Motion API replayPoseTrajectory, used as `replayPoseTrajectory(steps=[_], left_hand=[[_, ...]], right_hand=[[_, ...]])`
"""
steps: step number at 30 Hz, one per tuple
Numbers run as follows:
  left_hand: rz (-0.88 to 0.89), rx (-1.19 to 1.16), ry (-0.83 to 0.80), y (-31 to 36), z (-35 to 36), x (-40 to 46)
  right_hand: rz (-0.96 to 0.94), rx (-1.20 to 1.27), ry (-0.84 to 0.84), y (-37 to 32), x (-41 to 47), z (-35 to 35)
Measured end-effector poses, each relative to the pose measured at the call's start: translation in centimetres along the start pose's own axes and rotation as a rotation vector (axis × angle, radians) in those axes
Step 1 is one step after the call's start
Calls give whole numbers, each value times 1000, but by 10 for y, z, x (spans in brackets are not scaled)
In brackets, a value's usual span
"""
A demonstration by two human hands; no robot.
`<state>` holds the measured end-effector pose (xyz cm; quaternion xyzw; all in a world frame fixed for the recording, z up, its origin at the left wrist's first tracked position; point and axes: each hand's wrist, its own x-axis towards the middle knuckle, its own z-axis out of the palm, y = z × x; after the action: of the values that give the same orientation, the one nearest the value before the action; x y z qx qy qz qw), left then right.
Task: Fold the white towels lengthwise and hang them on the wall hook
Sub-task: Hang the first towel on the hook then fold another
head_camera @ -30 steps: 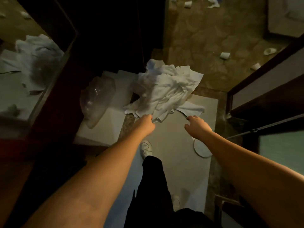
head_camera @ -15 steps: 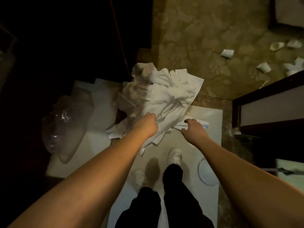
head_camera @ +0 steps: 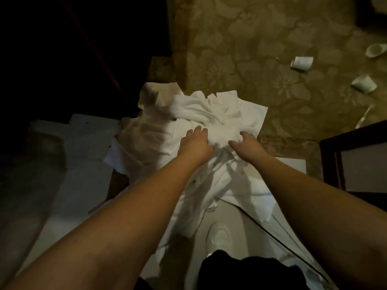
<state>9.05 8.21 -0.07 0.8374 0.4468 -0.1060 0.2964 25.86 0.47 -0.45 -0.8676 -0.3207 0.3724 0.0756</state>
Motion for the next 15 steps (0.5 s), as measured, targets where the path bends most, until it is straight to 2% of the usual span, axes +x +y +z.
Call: replayPoseTrajectory(steps=[7,15], left_hand=[[-4,-4,23,-11,42,65],[-73,-156,-69,-12,24,52]], right_hand=[[2,104,-38,26,71,29],[7,191,47,22,53,25]])
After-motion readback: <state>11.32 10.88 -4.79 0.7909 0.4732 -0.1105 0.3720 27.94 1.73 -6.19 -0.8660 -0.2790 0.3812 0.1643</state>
